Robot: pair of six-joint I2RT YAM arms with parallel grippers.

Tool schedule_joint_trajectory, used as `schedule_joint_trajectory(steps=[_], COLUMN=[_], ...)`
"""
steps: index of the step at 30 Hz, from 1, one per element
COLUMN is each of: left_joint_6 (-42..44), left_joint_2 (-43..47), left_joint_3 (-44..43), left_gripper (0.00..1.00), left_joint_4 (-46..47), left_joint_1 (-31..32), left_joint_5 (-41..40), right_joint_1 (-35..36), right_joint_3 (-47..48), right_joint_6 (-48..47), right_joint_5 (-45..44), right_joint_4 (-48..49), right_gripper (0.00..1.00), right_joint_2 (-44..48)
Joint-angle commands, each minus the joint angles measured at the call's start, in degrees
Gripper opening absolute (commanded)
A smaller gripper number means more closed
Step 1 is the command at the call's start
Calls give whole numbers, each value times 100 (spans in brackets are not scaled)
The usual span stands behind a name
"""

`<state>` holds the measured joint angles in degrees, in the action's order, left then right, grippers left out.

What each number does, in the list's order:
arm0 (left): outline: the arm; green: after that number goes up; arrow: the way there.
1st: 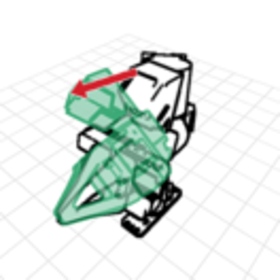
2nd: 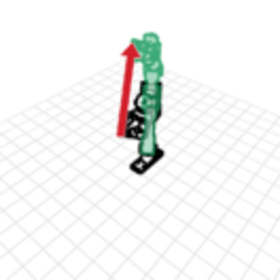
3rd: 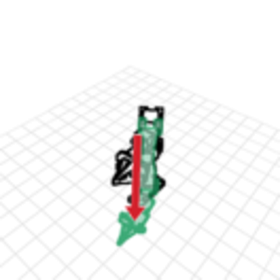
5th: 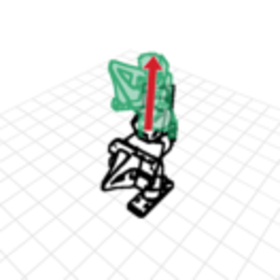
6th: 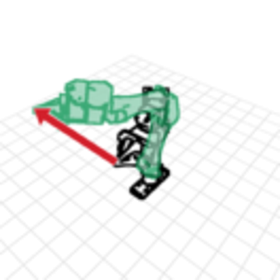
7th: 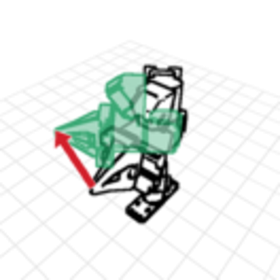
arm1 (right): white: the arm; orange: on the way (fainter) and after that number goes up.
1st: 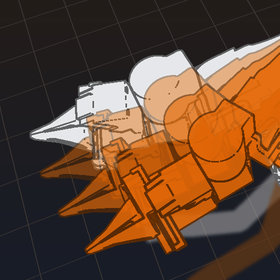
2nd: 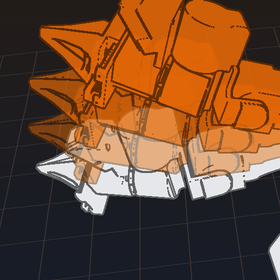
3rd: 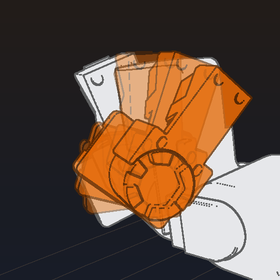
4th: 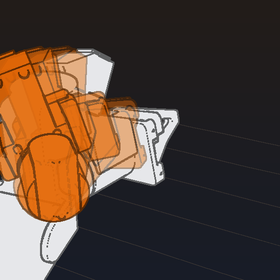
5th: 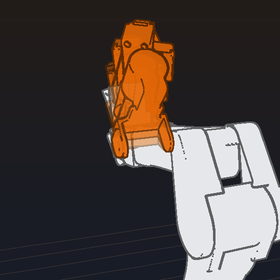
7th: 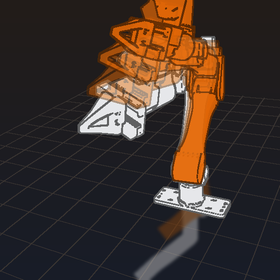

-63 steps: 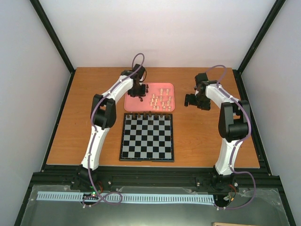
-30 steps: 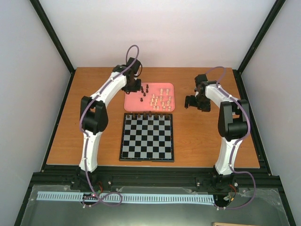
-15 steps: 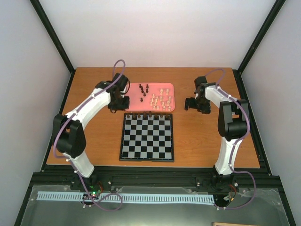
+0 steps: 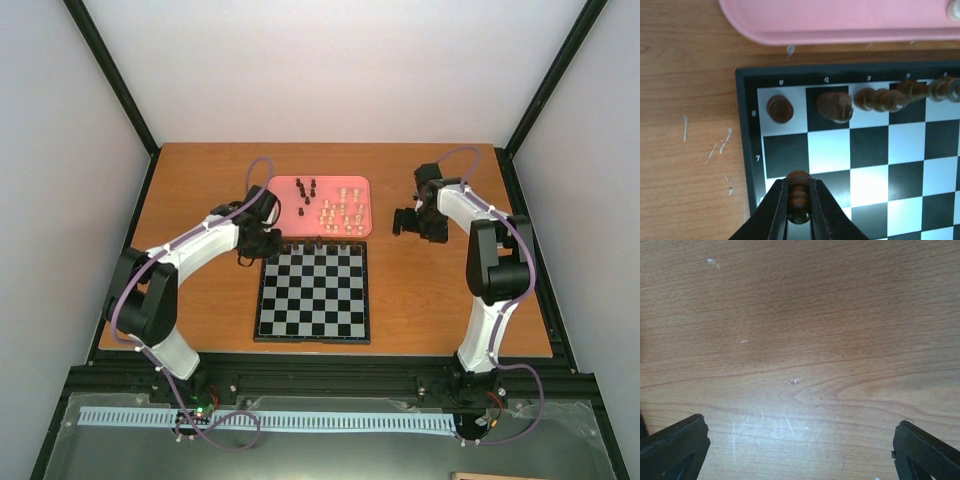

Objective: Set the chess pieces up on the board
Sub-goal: Place the chess piece on the chessboard.

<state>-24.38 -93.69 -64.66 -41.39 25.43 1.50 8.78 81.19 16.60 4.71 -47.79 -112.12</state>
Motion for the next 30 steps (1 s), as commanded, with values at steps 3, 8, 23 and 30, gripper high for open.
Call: schedule_joint_trajectory(steps=[3,8,23,30], left_joint_6=[-125,-154,-104,-56], left_joint_2=[-309,-492,-842,-820], left_joint_3=[-188,-287,-517,-456], left_gripper=[1,1,1,1], left_joint_4=[456,378,136,38], left_joint_1=[24,23,23,26], left_joint_5=[-105,-130,-244,-306], right_joint_1=[37,34,36,37], right_joint_3=[-71,-13,24,-13], right_joint_6=[70,57,26,45], right_joint_5=[-92,-101,-98,-65], right_joint_4=[42,0,-11,23], right_gripper=[100,100,100,100], right_joint_2=[295,309,259,242])
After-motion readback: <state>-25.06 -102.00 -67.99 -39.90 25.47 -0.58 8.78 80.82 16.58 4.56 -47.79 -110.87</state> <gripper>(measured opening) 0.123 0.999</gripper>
